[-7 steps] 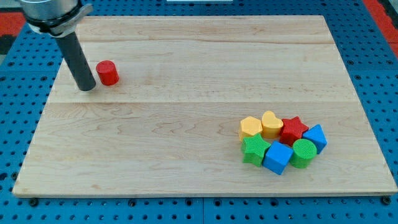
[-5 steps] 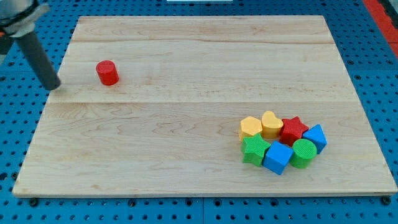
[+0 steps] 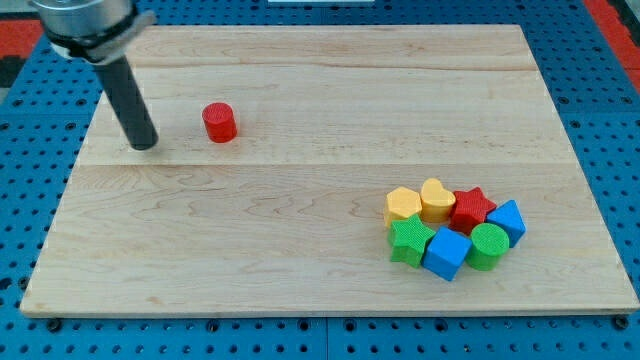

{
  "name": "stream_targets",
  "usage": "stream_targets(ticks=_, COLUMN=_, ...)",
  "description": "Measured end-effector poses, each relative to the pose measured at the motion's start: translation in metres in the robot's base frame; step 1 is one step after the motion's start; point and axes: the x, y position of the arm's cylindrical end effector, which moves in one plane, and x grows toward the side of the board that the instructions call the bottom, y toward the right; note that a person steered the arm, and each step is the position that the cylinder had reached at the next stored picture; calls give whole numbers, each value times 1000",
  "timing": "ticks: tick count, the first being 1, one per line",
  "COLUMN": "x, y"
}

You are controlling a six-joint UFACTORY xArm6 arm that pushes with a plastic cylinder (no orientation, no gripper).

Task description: Push the red circle towards the group of blocks

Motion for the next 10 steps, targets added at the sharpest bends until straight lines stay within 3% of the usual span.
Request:
stream_targets(ticks=1, x=-30, y=50)
stream_targets(ticks=3, x=-19, y=171)
stream_targets(ticks=5, x=-65, y=170)
stream_targets(ticks=6, x=-53, y=191)
stream_targets(ticks=7, x=-3, y=201)
stream_targets(ticks=10, x=95, y=148)
